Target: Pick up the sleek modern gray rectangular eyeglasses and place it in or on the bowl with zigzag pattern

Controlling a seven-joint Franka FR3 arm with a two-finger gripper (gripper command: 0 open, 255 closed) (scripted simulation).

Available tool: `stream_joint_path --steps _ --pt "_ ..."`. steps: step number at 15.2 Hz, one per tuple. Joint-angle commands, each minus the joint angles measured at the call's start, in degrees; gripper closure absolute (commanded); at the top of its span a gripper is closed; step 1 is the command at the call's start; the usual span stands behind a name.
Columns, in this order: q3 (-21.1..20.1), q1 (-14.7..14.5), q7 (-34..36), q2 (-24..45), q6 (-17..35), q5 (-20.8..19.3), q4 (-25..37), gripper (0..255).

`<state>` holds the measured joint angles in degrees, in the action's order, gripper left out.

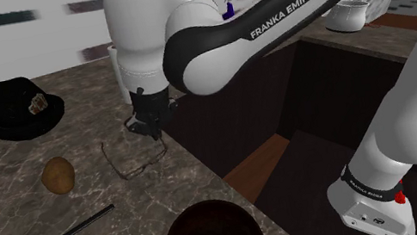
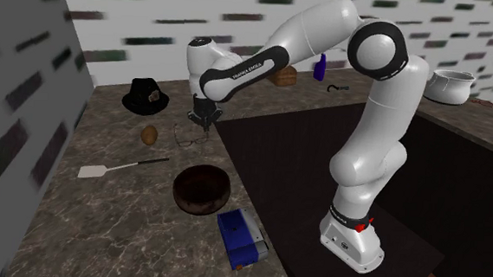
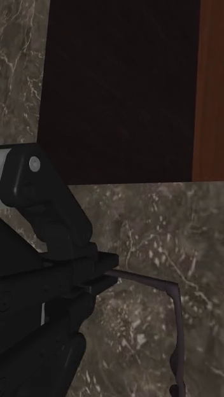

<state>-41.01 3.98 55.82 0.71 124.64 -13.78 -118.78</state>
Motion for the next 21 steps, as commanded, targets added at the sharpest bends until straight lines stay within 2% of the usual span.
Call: stream_joint_path --steps 1,3,4,6,7,14,21 --pt "-0.05 -0.02 -0.58 -0.62 -1.39 0.72 0.97 255" --pt "-0.07 -0.05 -0.43 -0.43 -1.33 0.54 1.05 255" --pt "-0.07 -0.05 -0.43 -0.43 -1.33 0.54 1.05 0" --pt "0.31 0.18 -1.28 7.13 -6.13 3.09 9.67 0" --pt "0.39 0.16 -1.39 8.74 -7.16 3.57 11.54 0" --pt "1.07 -0.39 0.27 11.56 -2.22 1.04 8.63 0" --pt "1.08 -0.40 0.27 11.56 -2.22 1.04 8.63 0"
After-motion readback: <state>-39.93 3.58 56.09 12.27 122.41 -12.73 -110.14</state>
